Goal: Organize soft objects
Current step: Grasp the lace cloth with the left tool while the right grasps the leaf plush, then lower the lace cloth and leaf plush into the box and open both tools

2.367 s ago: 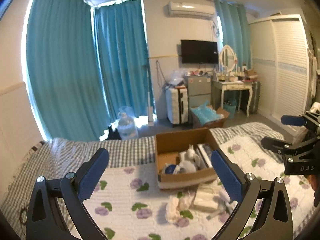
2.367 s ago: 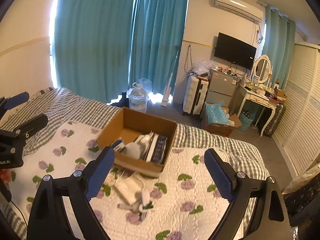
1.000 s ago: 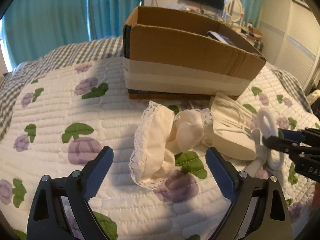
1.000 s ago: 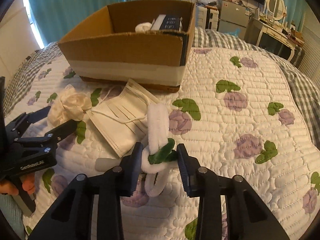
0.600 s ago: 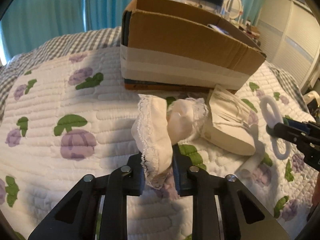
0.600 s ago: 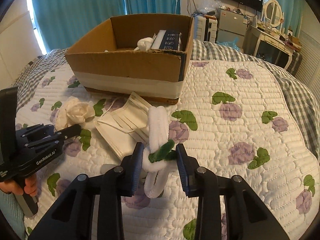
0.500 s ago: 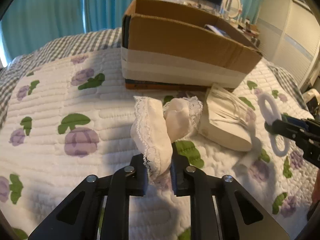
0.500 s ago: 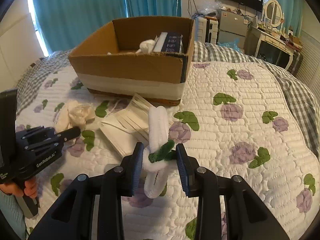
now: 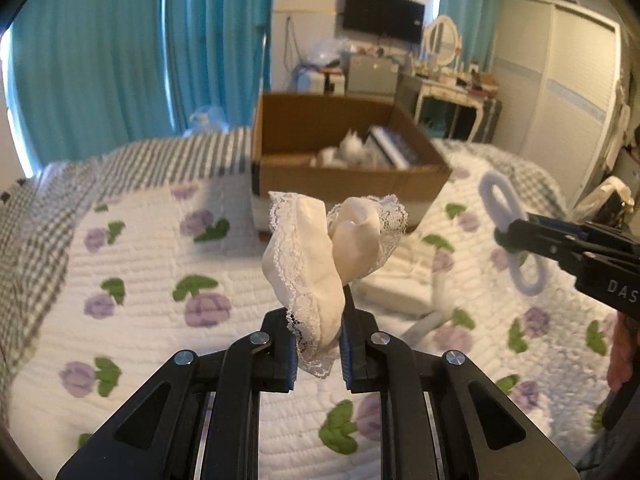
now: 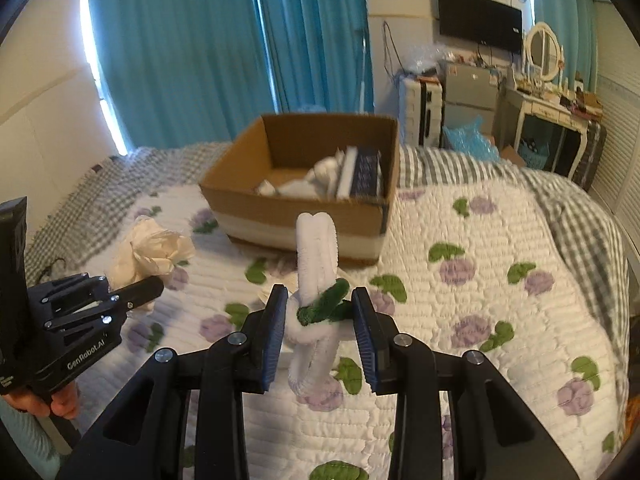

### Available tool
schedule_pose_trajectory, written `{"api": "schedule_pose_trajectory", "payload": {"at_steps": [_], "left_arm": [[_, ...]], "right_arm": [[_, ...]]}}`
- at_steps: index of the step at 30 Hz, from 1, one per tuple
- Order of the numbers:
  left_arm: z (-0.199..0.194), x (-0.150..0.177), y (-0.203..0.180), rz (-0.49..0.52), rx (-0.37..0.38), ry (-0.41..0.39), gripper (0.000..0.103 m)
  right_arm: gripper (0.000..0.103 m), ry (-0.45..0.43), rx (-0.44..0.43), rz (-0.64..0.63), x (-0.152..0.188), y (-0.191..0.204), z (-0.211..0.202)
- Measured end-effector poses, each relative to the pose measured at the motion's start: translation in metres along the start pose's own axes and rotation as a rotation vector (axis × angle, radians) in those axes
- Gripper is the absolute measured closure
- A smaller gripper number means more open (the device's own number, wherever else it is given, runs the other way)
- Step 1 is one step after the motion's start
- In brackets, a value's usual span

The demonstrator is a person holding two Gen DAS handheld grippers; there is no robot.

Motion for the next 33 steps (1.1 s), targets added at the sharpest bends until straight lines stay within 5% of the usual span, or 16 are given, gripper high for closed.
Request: {"api": "schedule_pose_trajectory", "payload": {"at_steps": [17,24,33], "left_arm": [[-0.066,-0.095,-0.013,0.087,-0.007,-0.230,0.088],[-0.029,-0.138,0.002,0.087,-0.027,-0.238,0.088],[0.058,-0.155,0.022,0.080,-0.052,-0.147,0.088]], "right_arm": [[0.070,-0.219,-0.045,-0.134,-0.109,0.050,-0.069],[0.070,-0.217,-0.066,-0.139,-0.157,0.058,-0.029],[0.071,-0.109,-0.066,-0.103,-0.193,0.043,0.086]]}}
Point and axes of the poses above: each gripper's, at about its wrist camera, not at the fingertips, and z roughly the way its jaws point, y to its left, x to its underside, the point moved 1 cm from there along z, roughly the way its jaws point, and after that the axes turned 5 degrees about z, right-handed, at the moved point
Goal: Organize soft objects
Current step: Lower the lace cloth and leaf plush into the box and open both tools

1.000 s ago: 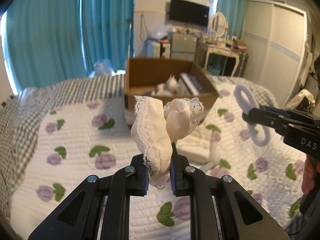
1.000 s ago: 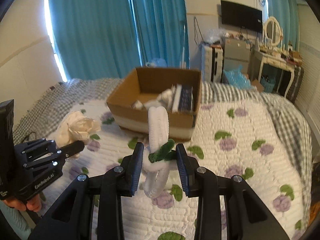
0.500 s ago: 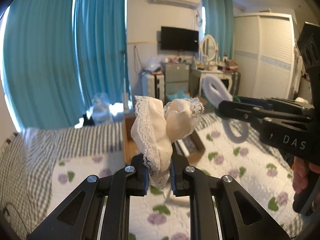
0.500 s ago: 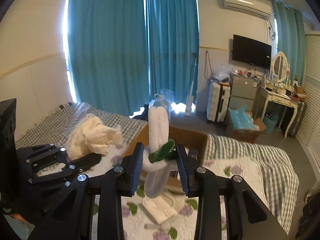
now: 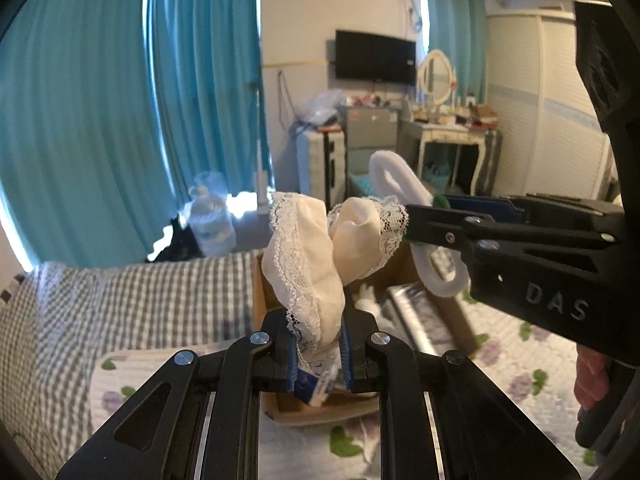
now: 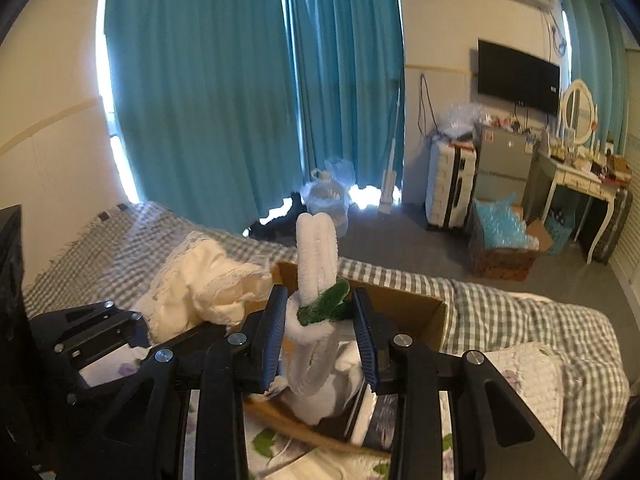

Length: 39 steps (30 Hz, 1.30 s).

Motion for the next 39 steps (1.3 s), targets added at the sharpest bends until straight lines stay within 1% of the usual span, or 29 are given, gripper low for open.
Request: {"api": "schedule_pose_trajectory", "payload": {"at_steps": [1,6,9,12,15,18,19,20,21,22,23,24,25,26,30,31,32,33,34,36,38,39], "left_arm": [[0.013,0.003,0.002,-0.002,0.000,0.017,0.088],[0.055,0.020,0.002,0.008,-0.003,0.080,0.088],[0.073,0.027,0.000,0.022,0.000,0.103,0.088],[0.083,0.026,-0.003,0.026,0.022,0.107,0.088],[0.081,0.026,-0.009,0.043,0.025,0.076,0.086],[0.073,0.023,-0.014,0.058,0.022,0.042,0.083],[0.068,0.021,-0.017,0.070,0.008,0.037,0.082],[0.067,0.019,-0.018,0.077,0.000,0.037,0.079],[0.064,0.016,-0.019,0.084,-0.011,0.036,0.065],[0.059,0.015,-0.021,0.087,-0.026,0.034,0.045],[0.052,0.013,-0.021,0.082,-0.039,0.022,0.035],[0.044,0.012,-0.020,0.074,-0.050,0.000,0.022],[0.033,0.009,-0.020,0.064,-0.063,-0.029,0.019],[0.024,0.007,-0.018,0.057,-0.069,-0.051,0.019],[-0.023,-0.004,-0.015,0.046,-0.082,-0.092,0.019],[-0.041,-0.008,-0.014,0.044,-0.088,-0.110,0.016],[-0.050,-0.010,-0.012,0.043,-0.086,-0.117,0.012],[-0.067,-0.012,-0.011,0.039,-0.073,-0.129,0.006],[-0.083,-0.014,-0.009,0.028,-0.055,-0.148,0.003],[-0.105,-0.017,-0.009,0.012,-0.044,-0.172,0.002],[-0.130,-0.018,-0.006,0.011,-0.044,-0.187,0.002],[-0.142,-0.019,-0.006,0.011,-0.053,-0.196,0.002]], "right_arm": [[0.071,0.014,0.004,0.001,0.001,-0.004,0.011],[0.071,0.093,0.017,0.015,0.014,-0.028,0.066],[0.071,0.119,0.034,0.010,0.023,-0.037,0.088],[0.071,0.128,0.029,0.022,0.027,-0.044,0.100],[0.069,0.114,-0.010,0.050,0.029,-0.046,0.100],[0.066,0.081,-0.011,0.083,0.026,-0.046,0.088],[0.063,0.069,-0.002,0.078,0.023,-0.045,0.082],[0.054,0.059,0.007,0.076,0.019,-0.044,0.077],[0.048,0.047,0.017,0.075,0.016,-0.043,0.070],[0.040,0.030,0.028,0.078,0.013,-0.041,0.060],[0.037,0.018,0.032,0.080,0.009,-0.041,0.053],[0.036,0.002,0.035,0.083,0.006,-0.040,0.042],[0.036,-0.012,0.040,0.087,0.002,-0.039,0.031],[0.035,-0.020,0.045,0.086,-0.001,-0.037,0.022],[0.029,-0.063,0.085,0.055,-0.013,-0.029,-0.027],[0.026,-0.077,0.093,0.046,-0.015,-0.025,-0.042],[0.023,-0.087,0.100,0.039,-0.018,-0.021,-0.058],[0.022,-0.091,0.104,0.034,-0.019,-0.018,-0.070],[0.022,-0.097,0.103,0.027,-0.020,-0.012,-0.087],[0.019,-0.112,0.104,0.015,-0.020,-0.003,-0.114],[0.010,-0.127,0.110,0.003,-0.019,0.009,-0.138],[0.008,-0.137,0.110,0.000,-0.018,0.013,-0.150]]}}
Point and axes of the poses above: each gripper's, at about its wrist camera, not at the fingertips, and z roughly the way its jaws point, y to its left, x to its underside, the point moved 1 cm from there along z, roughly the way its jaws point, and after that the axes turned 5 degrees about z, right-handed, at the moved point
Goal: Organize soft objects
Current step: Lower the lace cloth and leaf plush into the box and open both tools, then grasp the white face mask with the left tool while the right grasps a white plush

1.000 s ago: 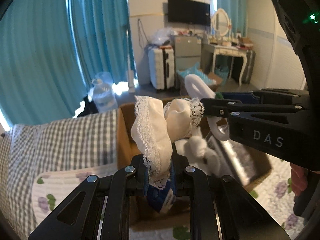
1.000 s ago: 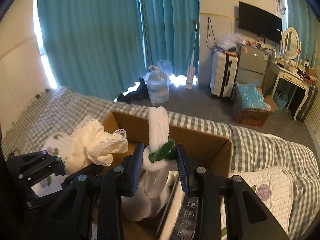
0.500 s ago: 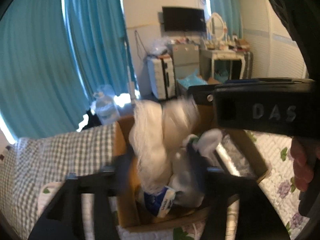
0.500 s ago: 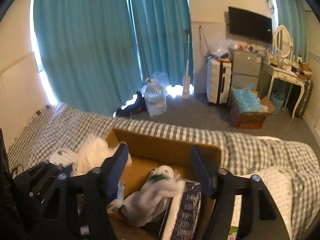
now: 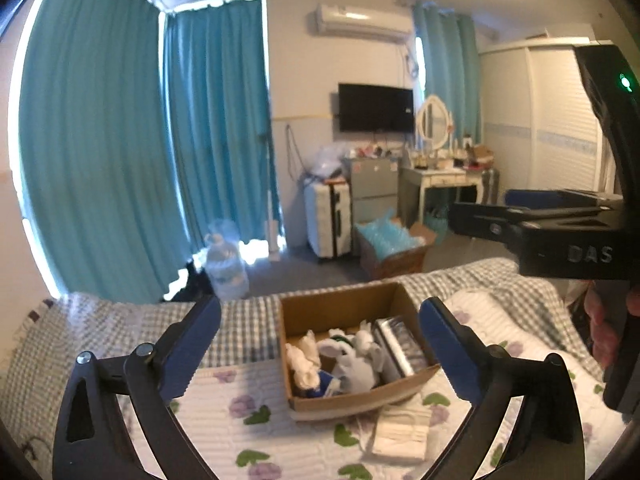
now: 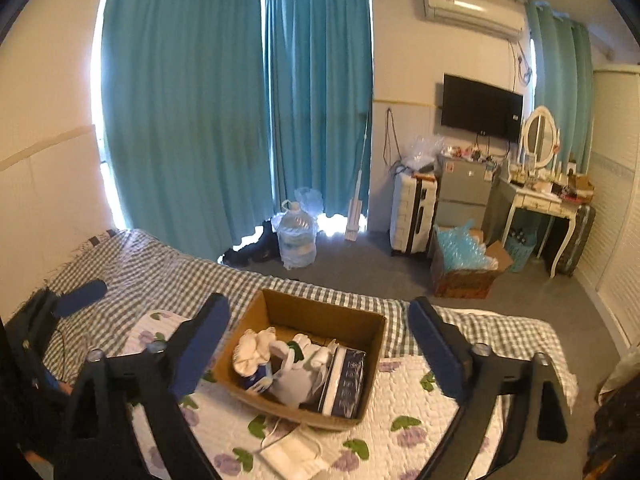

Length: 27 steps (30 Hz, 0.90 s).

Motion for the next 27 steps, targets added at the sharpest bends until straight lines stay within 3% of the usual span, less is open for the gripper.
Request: {"api": "schedule_pose_trajectory", "payload": {"at_steps": [2,6,13,18,23,27], "left_arm": [[-0.024,-0.003,0.001,0.004,-0.009,-0.021,0.001],[-0.061,-0.003,-0.002,0.009,-0.009,-0.040,0.000],[-0.091,0.034,-0.014,-0.019,-0.021,-0.004,0.000],[-0.070,0.078,-0.022,-0.082,-0.005,0.064,0.000],[-0.021,0.128,-0.031,-0.141,-0.006,0.173,0.000],[0.016,0.169,-0.033,-0.168,-0.027,0.253,0.000]], "right_arm": [[0.000,-0.022,-0.009,-0.007,0.002,0.004,-0.025],[0.000,-0.024,0.018,-0.025,0.016,0.009,-0.058],[0.000,0.052,0.047,-0.053,0.080,0.007,-0.067],[0.000,0.183,0.031,-0.013,0.151,-0.002,-0.029],[0.000,0.305,0.062,0.021,0.205,-0.019,0.033],[0.014,0.397,0.071,0.031,0.244,-0.023,0.077]]}}
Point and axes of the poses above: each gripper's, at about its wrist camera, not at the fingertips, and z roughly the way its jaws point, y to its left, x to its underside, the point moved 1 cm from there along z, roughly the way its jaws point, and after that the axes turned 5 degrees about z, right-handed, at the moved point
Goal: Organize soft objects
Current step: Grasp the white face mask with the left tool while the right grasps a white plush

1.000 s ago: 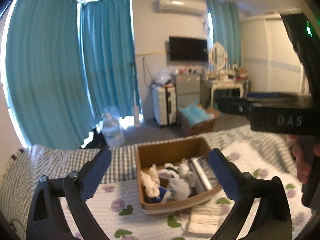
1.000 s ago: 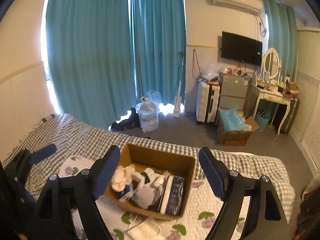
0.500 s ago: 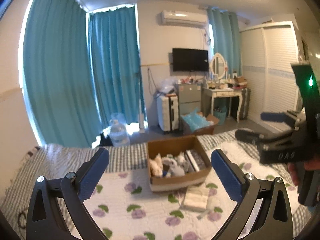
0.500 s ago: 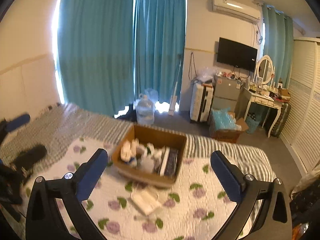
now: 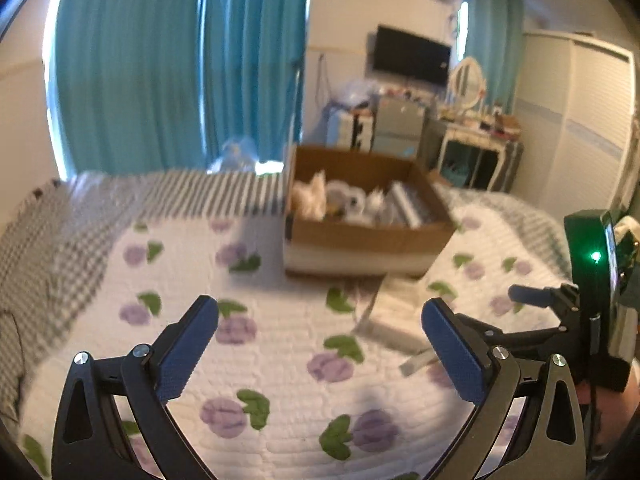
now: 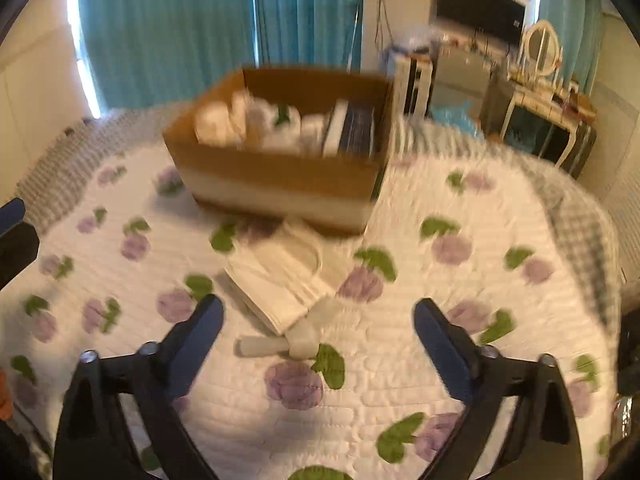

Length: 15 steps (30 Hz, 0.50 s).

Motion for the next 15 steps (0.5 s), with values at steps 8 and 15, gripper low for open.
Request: {"api": "schedule_pose_trajectory", "payload": {"at_steps": [8,15], "left_arm": [[0.053,0.057,-0.001,0.062,-0.018,0.155,0.000],[0.058,0.065,-0.010,0.109,-0.006,0.188,0.000]], "right_arm": [[0.048,0.130,-0.029,0.030,0.028,-0.006,0.058],[0.074,0.148,-0.099,0.026,0.034,0.003,0.068]]}}
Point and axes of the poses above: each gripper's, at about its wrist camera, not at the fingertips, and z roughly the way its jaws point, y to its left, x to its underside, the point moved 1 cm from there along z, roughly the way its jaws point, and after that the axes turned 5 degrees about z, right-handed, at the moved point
